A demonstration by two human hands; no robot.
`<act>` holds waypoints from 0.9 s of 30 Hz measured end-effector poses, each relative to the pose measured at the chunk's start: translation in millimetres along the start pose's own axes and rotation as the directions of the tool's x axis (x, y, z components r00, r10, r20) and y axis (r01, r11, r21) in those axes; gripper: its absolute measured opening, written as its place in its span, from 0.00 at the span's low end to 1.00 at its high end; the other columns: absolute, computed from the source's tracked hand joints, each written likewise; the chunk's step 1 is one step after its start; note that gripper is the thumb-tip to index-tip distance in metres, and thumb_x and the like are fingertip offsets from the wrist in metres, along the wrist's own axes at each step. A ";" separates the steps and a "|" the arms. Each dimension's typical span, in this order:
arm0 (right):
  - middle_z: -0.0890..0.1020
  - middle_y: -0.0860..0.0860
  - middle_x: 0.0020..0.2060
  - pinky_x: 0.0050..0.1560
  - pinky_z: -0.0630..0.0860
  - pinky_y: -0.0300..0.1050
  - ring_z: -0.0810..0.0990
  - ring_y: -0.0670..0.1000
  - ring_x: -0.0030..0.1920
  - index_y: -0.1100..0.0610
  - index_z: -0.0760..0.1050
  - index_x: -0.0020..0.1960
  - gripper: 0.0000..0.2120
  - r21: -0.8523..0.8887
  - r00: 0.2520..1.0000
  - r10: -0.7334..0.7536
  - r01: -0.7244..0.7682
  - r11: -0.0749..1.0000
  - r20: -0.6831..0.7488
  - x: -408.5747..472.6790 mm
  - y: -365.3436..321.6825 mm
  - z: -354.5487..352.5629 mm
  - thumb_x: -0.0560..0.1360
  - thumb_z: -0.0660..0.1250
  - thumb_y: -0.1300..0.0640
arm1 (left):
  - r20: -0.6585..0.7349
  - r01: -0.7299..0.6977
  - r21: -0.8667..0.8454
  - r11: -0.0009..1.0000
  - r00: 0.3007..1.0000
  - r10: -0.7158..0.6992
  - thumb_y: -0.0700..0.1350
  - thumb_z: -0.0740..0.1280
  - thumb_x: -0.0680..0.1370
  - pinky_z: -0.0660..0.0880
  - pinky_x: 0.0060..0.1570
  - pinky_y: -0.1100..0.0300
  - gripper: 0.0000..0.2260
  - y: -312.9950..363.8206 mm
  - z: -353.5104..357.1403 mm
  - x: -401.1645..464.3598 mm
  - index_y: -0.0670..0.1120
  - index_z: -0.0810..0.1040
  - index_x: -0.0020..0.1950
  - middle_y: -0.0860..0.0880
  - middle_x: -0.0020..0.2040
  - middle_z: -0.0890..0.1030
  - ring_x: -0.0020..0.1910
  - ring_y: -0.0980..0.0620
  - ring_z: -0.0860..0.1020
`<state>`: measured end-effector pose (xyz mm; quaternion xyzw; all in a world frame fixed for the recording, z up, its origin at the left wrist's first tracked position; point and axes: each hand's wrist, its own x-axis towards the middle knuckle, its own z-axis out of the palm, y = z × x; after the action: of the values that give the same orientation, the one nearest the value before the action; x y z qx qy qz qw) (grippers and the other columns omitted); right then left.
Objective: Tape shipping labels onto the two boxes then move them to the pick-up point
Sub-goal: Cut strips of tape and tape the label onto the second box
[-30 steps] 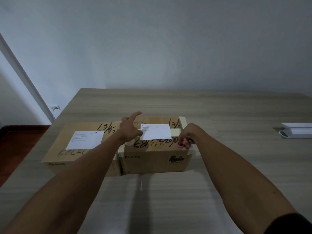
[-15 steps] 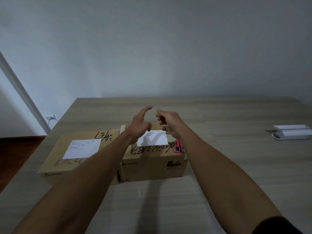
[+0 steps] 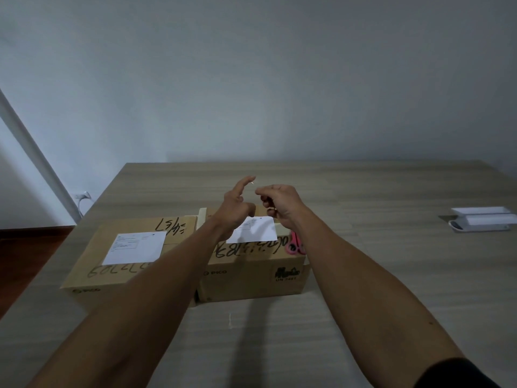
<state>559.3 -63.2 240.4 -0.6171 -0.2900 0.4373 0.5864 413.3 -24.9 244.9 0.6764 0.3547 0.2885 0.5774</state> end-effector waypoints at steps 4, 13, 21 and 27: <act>0.76 0.52 0.31 0.28 0.63 0.41 0.70 0.48 0.28 0.62 0.82 0.45 0.04 -0.079 1.000 0.010 -0.008 0.997 0.017 1.0 -3.6 -4.7 0.74 0.75 0.63 | -0.050 -0.043 0.216 0.975 0.997 0.055 0.32 0.63 0.76 0.77 0.46 0.66 0.38 -17.5 -2.9 -0.6 0.63 0.63 0.79 0.46 0.78 0.56 0.59 0.50 0.73; 0.77 0.53 0.28 0.27 0.64 0.40 0.69 0.47 0.25 0.69 0.82 0.45 0.08 -0.333 0.998 -0.013 0.031 0.942 0.057 4.0 -9.0 -20.5 0.73 0.75 0.63 | -0.281 0.026 0.252 0.967 0.959 0.047 0.56 0.69 0.73 0.69 0.71 0.42 0.31 -50.5 -7.3 9.0 0.46 0.72 0.74 0.46 0.76 0.60 0.71 0.44 0.71; 0.74 0.52 0.24 0.28 0.65 0.43 0.66 0.49 0.25 0.67 0.81 0.41 0.09 -0.442 0.997 -0.008 0.044 0.896 0.083 5.5 -13.0 -32.3 0.71 0.77 0.61 | -0.204 -0.128 0.164 0.978 0.966 0.160 0.58 0.76 0.75 0.72 0.64 0.55 0.18 -29.2 -1.0 11.9 0.47 0.83 0.57 0.49 0.68 0.66 0.64 0.52 0.73; 0.76 0.54 0.28 0.30 0.68 0.43 0.70 0.49 0.27 0.70 0.81 0.42 0.10 -0.495 0.993 0.011 0.047 0.868 0.114 4.8 -11.6 -35.3 0.70 0.78 0.63 | -0.238 -0.152 0.296 0.943 0.944 0.227 0.49 0.76 0.76 0.71 0.64 0.56 0.05 -33.0 4.3 21.6 0.47 0.85 0.46 0.50 0.60 0.73 0.62 0.55 0.74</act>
<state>594.4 -74.0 248.3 -0.7186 -0.4311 0.3769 0.3946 424.4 -7.1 211.2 0.7355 0.3989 0.3804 0.3940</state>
